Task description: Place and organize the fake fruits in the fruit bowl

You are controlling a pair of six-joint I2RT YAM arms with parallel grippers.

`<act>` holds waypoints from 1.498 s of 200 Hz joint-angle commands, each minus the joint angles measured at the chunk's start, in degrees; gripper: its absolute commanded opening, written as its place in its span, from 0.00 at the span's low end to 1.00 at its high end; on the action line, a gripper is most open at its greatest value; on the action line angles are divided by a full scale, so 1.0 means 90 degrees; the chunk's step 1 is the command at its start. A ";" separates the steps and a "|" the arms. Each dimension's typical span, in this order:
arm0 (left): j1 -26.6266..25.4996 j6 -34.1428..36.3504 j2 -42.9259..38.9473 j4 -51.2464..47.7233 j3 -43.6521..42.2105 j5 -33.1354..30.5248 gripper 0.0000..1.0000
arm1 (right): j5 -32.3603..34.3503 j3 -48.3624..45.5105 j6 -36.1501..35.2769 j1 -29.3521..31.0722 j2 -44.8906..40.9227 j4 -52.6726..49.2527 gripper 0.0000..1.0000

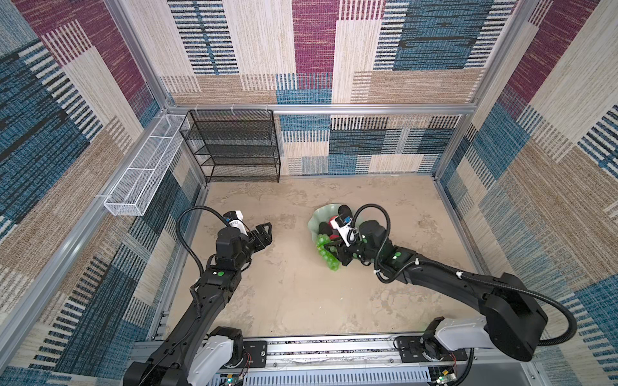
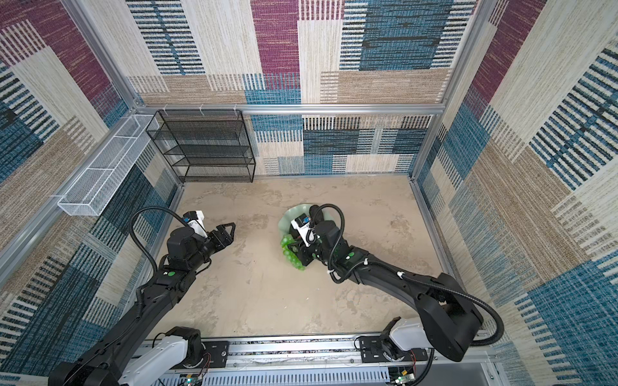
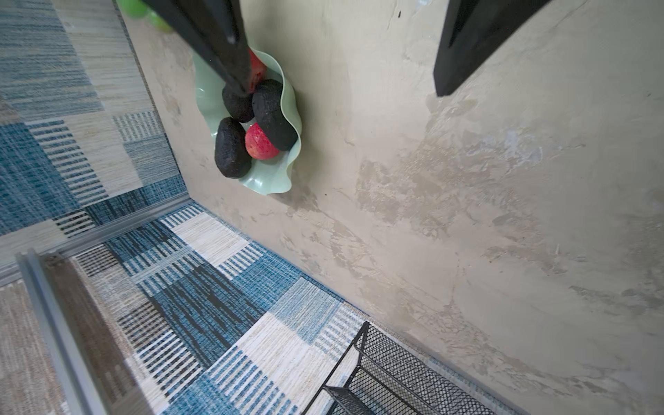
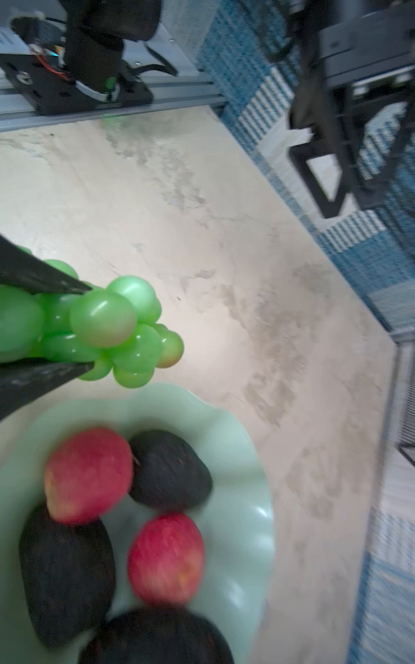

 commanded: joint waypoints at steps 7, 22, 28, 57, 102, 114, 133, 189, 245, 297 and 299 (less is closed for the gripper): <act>0.0006 0.0128 0.0012 0.0503 -0.0014 0.0292 0.83 | 0.0093 0.0500 -0.0367 -0.0509 -0.0086 -0.0380 0.30; 0.0006 0.0127 0.0016 0.0495 0.0004 0.0309 0.83 | 0.0112 0.0825 -0.0488 -0.0807 0.0107 -0.0467 0.29; 0.0006 0.0144 0.0021 0.0483 0.0015 0.0321 0.83 | 0.0062 0.0950 -0.0515 -0.0929 0.0197 -0.0484 0.30; 0.0006 0.0164 0.0004 0.0471 0.0034 0.0312 0.83 | -0.0028 0.1538 -0.0796 -0.1297 0.0782 -0.0482 0.30; 0.0006 0.0195 -0.0018 0.0432 0.0035 0.0301 0.83 | -0.0151 0.2264 -0.1160 -0.1458 0.2117 -0.0457 0.31; 0.0006 0.0223 -0.0031 0.0416 0.0035 0.0302 0.83 | -0.0219 0.2414 -0.1184 -0.1455 0.2472 -0.0415 0.31; 0.0006 0.0265 -0.0064 0.0393 0.0044 0.0301 0.83 | -0.0353 0.2636 -0.1147 -0.1458 0.2932 -0.0309 0.32; 0.0006 0.0550 -0.0188 0.0192 0.0084 0.0062 0.83 | -0.0611 0.3083 -0.1117 -0.1458 0.3627 -0.0320 0.76; 0.0006 0.1427 -0.0348 -0.0219 0.0186 -0.1051 0.88 | -0.0640 0.2516 -0.0696 -0.1671 0.2739 0.0334 1.00; 0.0006 0.3366 -0.0033 0.2292 -0.1365 -0.3295 0.99 | 0.1750 -0.0234 -0.0361 -0.2048 0.0171 0.2092 1.00; 0.0006 0.3427 -0.0005 0.2471 -0.1455 -0.3332 0.99 | 0.1875 -0.0374 -0.0345 -0.2064 0.0068 0.2177 1.00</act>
